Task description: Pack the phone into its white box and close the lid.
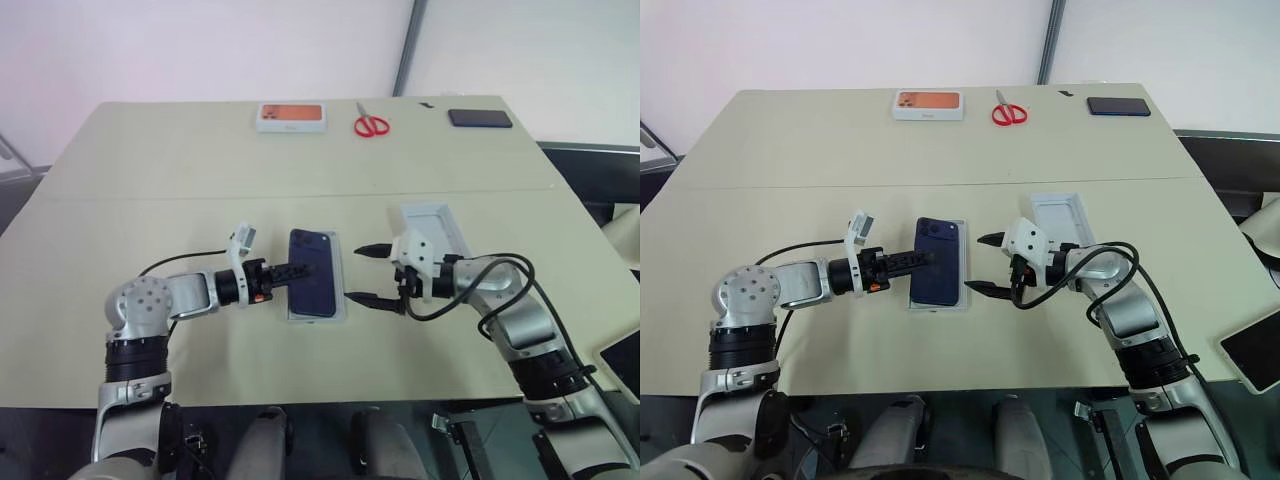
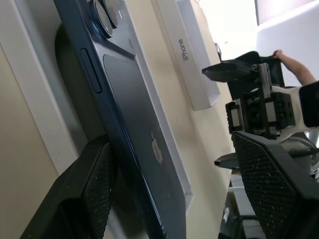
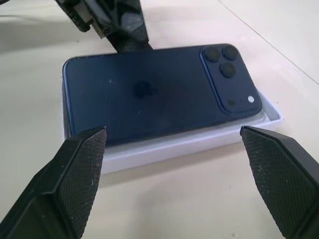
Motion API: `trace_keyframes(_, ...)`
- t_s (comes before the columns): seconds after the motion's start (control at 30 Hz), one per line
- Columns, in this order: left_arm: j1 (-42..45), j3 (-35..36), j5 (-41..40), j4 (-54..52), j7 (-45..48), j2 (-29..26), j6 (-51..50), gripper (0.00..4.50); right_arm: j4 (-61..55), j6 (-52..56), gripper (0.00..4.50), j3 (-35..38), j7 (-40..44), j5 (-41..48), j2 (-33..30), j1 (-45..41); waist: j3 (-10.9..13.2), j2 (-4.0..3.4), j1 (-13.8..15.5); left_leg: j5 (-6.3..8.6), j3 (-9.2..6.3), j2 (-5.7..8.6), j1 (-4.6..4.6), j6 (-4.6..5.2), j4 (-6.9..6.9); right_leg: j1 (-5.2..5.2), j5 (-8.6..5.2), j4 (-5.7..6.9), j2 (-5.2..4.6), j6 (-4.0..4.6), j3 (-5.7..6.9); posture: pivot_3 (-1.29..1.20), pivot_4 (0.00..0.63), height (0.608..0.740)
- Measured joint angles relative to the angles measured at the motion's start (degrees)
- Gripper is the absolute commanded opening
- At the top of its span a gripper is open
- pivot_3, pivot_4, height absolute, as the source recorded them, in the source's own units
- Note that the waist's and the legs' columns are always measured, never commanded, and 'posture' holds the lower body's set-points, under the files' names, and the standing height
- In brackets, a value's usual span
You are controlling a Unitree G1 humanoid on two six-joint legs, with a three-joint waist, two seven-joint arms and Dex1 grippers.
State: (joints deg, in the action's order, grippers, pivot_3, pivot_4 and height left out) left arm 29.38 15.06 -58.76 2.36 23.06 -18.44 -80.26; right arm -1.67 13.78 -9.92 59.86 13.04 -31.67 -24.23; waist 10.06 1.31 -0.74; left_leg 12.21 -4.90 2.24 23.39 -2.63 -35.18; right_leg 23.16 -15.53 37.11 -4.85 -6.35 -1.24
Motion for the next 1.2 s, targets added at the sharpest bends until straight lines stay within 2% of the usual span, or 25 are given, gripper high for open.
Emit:
trace_keyframes(0.1,0.2,0.4,-0.2,0.3,0.1,-0.2,-0.4,3.68,0.0,0.0,4.5,-0.5,-0.3,-0.4,0.3,-0.4,0.0,0.0,0.0,0.0,0.0,0.0,0.0,0.0,0.0,0.0,0.0,0.0,0.0,0.0,0.0,0.0,0.15,0.74)
trace_keyframes(0.5,-0.7,0.5,0.4,-2.7,6.3,-9.0,1.0,3.68,0.6,0.1,4.5,-0.7,-0.5,-0.7,0.7,-0.8,0.0,-0.01,-0.1,0.0,0.0,-0.02,0.0,0.0,0.02,0.03,0.0,0.01,0.01,0.0,-0.01,0.0,0.15,0.74)
trace_keyframes(0.6,-2.0,-1.3,3.4,-3.5,9.3,-11.6,5.8,3.68,1.0,0.1,4.5,-0.7,-0.6,-0.9,0.8,-1.0,0.0,-0.03,-0.1,0.0,0.01,-0.03,0.0,0.0,0.03,0.04,-0.01,0.0,0.01,0.01,-0.03,0.0,0.15,0.74)
trace_keyframes(0.87,-4.4,-5.4,16.7,-1.9,17.6,-15.4,28.1,3.68,2.2,0.0,4.5,-0.7,-1.6,-1.4,0.8,-1.9,0.0,-0.04,0.0,0.0,0.02,-0.07,0.02,0.0,0.06,0.06,-0.01,-0.04,-0.12,0.02,-0.03,0.0,0.15,0.74)
trace_keyframes(0.97,-5.1,-5.7,19.7,-0.2,19.4,-15.1,33.2,2.87,2.9,0.0,4.5,-0.7,-2.0,-1.6,0.9,-2.0,0.0,-0.04,0.0,0.0,0.02,-0.06,0.03,0.0,0.05,0.06,-0.01,-0.04,-0.14,0.02,-0.02,0.0,0.15,0.74)
trace_keyframes(1.0,-5.3,-5.7,20.1,0.1,20.1,-15.0,34.5,2.33,3.2,0.0,4.24,-0.7,-2.3,-1.6,1.0,-2.1,0.0,-0.04,0.0,0.0,0.02,-0.06,0.03,0.01,0.05,0.06,-0.01,-0.04,-0.14,0.02,-0.02,0.0,0.15,0.74)
trace_keyframes(1.07,-6.0,-6.0,21.6,0.7,21.0,-14.9,37.2,1.27,3.7,0.0,3.55,-0.7,-3.1,-1.7,1.4,-2.6,0.0,-0.04,-0.1,0.0,0.01,-0.06,0.03,0.01,0.04,0.06,0.0,-0.03,-0.13,0.02,-0.02,0.0,0.15,0.74)
trace_keyframes(1.13,-6.9,-7.6,24.7,1.5,22.1,-15.2,41.2,0.23,4.5,-0.2,2.56,-0.7,-4.0,-2.5,1.4,-2.9,0.0,-0.04,-0.1,0.0,0.02,-0.06,0.02,0.01,0.05,0.07,0.0,-0.03,-0.13,0.02,-0.02,0.0,0.15,0.74)
trace_keyframes(1.17,-7.5,-8.6,26.5,2.1,22.7,-15.3,43.5,0.0,4.9,-0.4,2.05,-0.7,-4.6,-3.1,1.4,-3.0,0.0,-0.04,0.0,0.0,0.03,-0.05,0.02,0.01,0.05,0.07,0.0,-0.03,-0.13,0.02,-0.02,0.0,0.15,0.74)
trace_keyframes(1.2,-8.1,-9.4,27.8,2.5,23.2,-15.3,45.2,0.0,5.4,-0.7,1.5,-0.7,-5.0,-3.5,1.4,-3.0,0.0,-0.04,0.0,0.0,0.03,-0.05,0.02,0.01,0.05,0.07,0.0,-0.03,-0.13,0.02,-0.02,0.0,0.15,0.74)
